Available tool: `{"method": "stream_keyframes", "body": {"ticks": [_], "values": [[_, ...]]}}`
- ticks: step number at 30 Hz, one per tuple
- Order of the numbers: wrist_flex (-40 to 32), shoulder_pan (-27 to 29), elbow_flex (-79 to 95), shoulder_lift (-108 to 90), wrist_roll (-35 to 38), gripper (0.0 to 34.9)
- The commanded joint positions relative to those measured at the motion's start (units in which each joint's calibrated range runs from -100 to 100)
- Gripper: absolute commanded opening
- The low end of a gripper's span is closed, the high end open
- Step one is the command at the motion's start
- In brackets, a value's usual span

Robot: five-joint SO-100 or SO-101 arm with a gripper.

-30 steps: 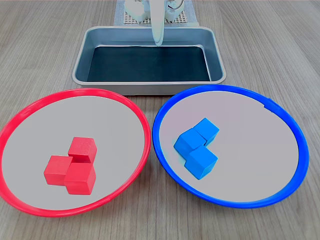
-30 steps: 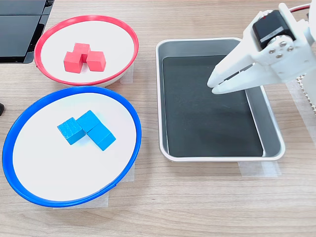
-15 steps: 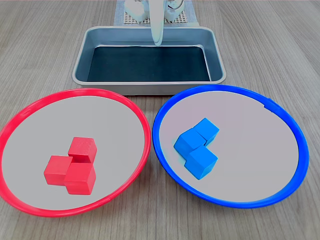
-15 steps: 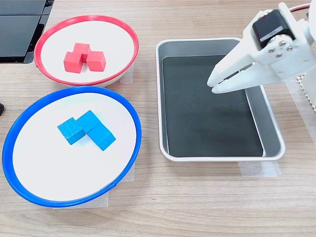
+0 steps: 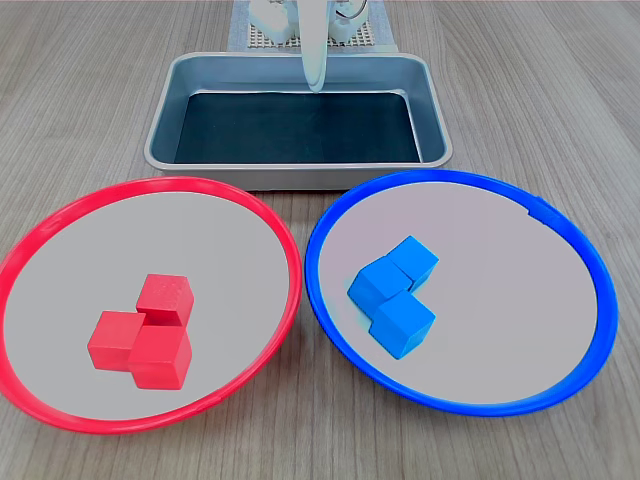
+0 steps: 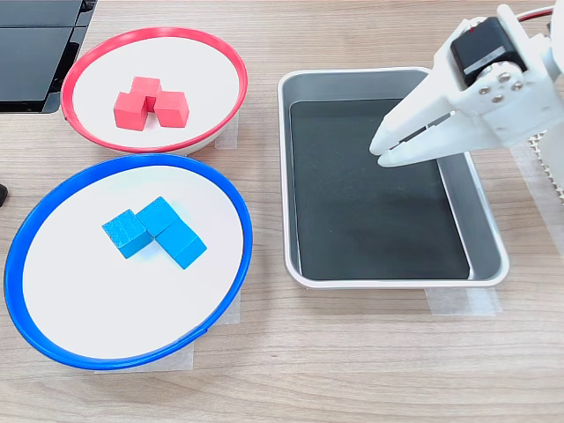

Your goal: Relocate any red block in the blue dish to the red dish, correcting any misplacement.

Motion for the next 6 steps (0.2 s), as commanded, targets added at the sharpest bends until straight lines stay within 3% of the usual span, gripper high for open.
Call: {"method": "stream_keyframes", "body": {"ticks": [1, 6], "values": [[0.2, 0.2, -0.2, -0.1, -0.2, 0.3], [0.2, 0.2, -0.2, -0.1, -0.2, 0.3]]}}
